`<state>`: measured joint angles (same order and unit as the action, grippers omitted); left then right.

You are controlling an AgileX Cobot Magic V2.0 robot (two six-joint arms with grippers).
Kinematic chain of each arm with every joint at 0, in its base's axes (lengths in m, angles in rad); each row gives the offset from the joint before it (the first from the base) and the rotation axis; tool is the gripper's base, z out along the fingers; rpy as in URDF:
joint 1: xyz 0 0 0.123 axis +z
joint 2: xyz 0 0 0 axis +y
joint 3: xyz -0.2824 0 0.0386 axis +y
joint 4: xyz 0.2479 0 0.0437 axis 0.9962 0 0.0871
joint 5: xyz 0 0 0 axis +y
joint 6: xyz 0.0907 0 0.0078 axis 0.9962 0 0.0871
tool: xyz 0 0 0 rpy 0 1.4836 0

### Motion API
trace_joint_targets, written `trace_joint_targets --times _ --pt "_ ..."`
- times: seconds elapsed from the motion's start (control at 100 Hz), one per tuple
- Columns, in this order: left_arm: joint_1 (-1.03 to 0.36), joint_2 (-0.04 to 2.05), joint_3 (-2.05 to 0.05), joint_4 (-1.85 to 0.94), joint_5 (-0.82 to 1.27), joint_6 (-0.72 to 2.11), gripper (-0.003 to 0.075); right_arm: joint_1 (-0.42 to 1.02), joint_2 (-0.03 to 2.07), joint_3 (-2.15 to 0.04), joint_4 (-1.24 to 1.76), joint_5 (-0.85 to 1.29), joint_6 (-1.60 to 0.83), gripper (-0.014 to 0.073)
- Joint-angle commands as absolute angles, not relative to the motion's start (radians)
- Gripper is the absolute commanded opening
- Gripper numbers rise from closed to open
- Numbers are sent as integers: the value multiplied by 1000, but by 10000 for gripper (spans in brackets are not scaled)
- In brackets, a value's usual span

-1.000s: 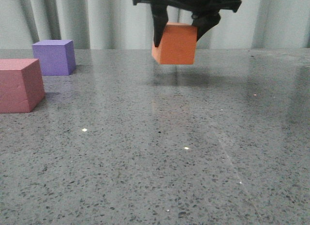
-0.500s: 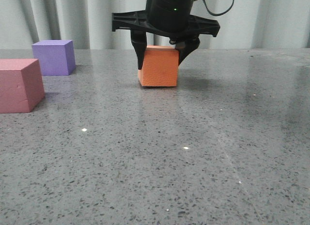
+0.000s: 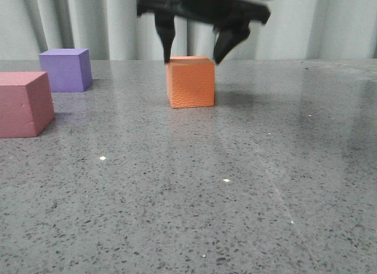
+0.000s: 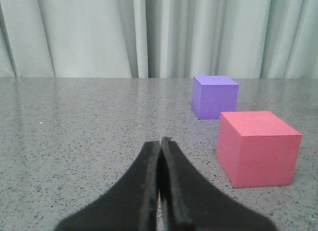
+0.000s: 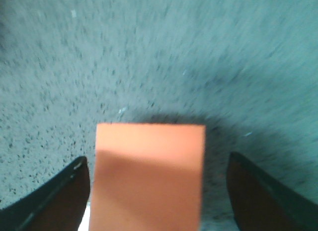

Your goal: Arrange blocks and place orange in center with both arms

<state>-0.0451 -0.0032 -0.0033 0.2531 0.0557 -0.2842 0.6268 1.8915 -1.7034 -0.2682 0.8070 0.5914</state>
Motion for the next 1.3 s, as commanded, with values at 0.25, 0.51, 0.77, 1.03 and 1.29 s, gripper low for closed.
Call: trace_joint_targets --times 0.25,0.51,0.77,1.03,1.29 --pt "-43 -36 50 251 -17 -286 -19 591 1587 -1730 -561 864 526 568" --pt "-43 -36 50 251 -17 -286 -19 478 1390 -1539 -566 895 459 568" --pt "-43 -36 50 251 -17 -286 -19 312 1141 -1191 -563 800 459 537" --pt "-43 -36 50 251 -17 -286 -19 261 906 -882 -523 791 464 417" --pt "-43 -36 50 251 -17 -286 -19 261 717 -749 -495 794 464 -31"
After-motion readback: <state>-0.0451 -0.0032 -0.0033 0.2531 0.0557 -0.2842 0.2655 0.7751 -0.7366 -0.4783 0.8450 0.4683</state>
